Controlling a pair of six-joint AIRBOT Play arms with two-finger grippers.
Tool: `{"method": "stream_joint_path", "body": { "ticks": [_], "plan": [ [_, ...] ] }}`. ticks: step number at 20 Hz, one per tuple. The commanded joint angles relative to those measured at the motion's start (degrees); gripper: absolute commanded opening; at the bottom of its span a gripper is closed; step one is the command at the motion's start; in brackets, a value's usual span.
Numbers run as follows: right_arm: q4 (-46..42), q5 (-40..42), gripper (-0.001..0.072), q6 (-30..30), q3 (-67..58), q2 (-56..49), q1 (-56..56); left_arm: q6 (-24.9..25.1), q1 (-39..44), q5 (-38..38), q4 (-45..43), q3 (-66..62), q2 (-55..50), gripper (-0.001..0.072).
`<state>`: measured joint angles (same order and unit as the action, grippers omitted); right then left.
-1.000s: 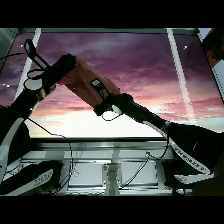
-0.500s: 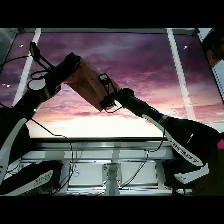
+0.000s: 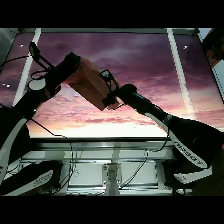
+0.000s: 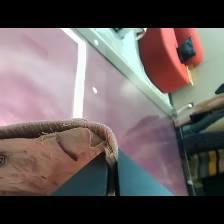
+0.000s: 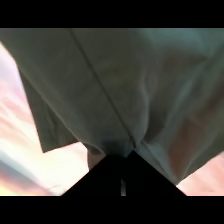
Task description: Fold the clothes and pants, and hang the long-sleeved shirts on hangers.
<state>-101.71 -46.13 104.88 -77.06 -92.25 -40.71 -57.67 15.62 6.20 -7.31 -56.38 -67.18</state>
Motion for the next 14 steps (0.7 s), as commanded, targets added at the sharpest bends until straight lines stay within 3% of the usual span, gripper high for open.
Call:
{"method": "stream_joint_path", "body": {
  "ticks": [1, 3, 7, 9, 12, 14],
  "plan": [
    [-5.97, -7.58, 0.0007, -0.85, -0.72, 5.44, 2.80, 0.22, -0.02, -4.20, -4.37, -0.04, 1.64, 0.0025],
    [-6.60, -12.17, 0.0007, -2.78, -2.56, 10.45, 5.01, 0.22, -0.02, -5.62, -6.78, -0.04, 4.28, 0.0026],
    [-6.49, -16.87, 0.0007, -9.60, -7.41, 23.02, 6.10, 0.20, 0.04, -4.87, -20.31, -0.04, 12.24, 0.0026],
    [-6.08, -17.75, 0.0007, -10.03, -9.55, 29.59, 5.66, 0.20, 0.07, -2.84, -22.27, -0.04, 17.27, 0.0025],
    [-1.51, -20.20, 0.0006, -10.03, -11.43, 38.16, 5.66, 0.15, 0.07, 6.40, -22.27, -0.04, 25.03, 0.0024],
    [2.34, -22.88, 0.0006, -10.03, -11.63, 42.38, 5.66, -2.54, 0.09, 13.55, -22.25, -0.02, 29.07, 0.0023]
  ]
}}
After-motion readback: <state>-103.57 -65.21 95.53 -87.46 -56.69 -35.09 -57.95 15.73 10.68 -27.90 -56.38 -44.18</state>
